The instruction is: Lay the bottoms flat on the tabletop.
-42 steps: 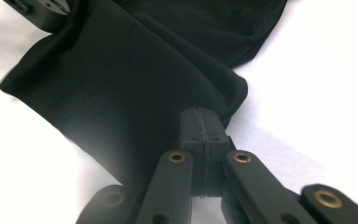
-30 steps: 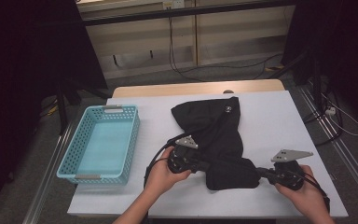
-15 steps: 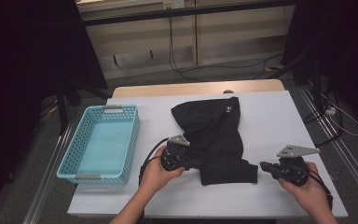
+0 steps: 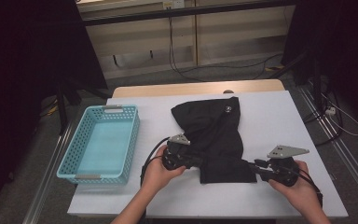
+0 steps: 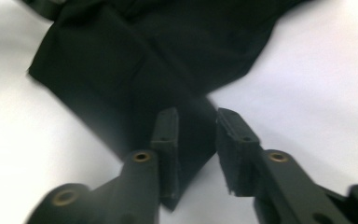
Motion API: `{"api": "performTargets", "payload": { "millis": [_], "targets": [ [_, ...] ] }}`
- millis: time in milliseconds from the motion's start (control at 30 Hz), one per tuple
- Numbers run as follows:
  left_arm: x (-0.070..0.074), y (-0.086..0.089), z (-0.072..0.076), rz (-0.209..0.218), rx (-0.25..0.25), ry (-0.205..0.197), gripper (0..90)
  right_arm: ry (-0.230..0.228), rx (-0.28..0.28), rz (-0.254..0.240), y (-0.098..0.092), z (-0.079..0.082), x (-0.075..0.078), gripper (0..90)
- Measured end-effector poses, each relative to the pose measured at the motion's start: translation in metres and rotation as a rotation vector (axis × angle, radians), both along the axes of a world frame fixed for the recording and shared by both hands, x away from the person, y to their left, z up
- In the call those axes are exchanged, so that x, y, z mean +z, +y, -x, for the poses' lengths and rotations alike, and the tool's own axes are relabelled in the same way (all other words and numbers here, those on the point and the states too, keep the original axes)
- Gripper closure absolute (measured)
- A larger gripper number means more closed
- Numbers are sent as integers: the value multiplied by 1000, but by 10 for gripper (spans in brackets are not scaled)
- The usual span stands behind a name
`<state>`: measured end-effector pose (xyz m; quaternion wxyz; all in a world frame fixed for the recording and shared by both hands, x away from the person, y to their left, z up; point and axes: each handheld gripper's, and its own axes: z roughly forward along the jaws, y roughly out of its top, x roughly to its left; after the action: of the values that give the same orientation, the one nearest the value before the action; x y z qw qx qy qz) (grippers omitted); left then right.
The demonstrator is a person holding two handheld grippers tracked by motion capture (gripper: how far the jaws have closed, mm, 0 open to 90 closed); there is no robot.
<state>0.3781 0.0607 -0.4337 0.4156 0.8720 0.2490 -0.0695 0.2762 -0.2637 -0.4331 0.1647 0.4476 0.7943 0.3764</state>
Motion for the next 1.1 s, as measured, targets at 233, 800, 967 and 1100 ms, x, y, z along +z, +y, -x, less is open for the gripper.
{"api": "performTargets", "payload": {
  "millis": [233,800,967,1100],
  "targets": [
    [-5,-3,-1,-9,9,-39,881,30,50,48,8,10,-9,718],
    [-11,-9,1,-12,34,-119,549,35,76,98,14,6,-21,845],
    [-4,-2,8,-30,31,-122,474,41,77,84,13,6,-22,890],
    [-8,0,10,-45,31,-101,474,44,76,81,13,6,-21,898]
  ]
}}
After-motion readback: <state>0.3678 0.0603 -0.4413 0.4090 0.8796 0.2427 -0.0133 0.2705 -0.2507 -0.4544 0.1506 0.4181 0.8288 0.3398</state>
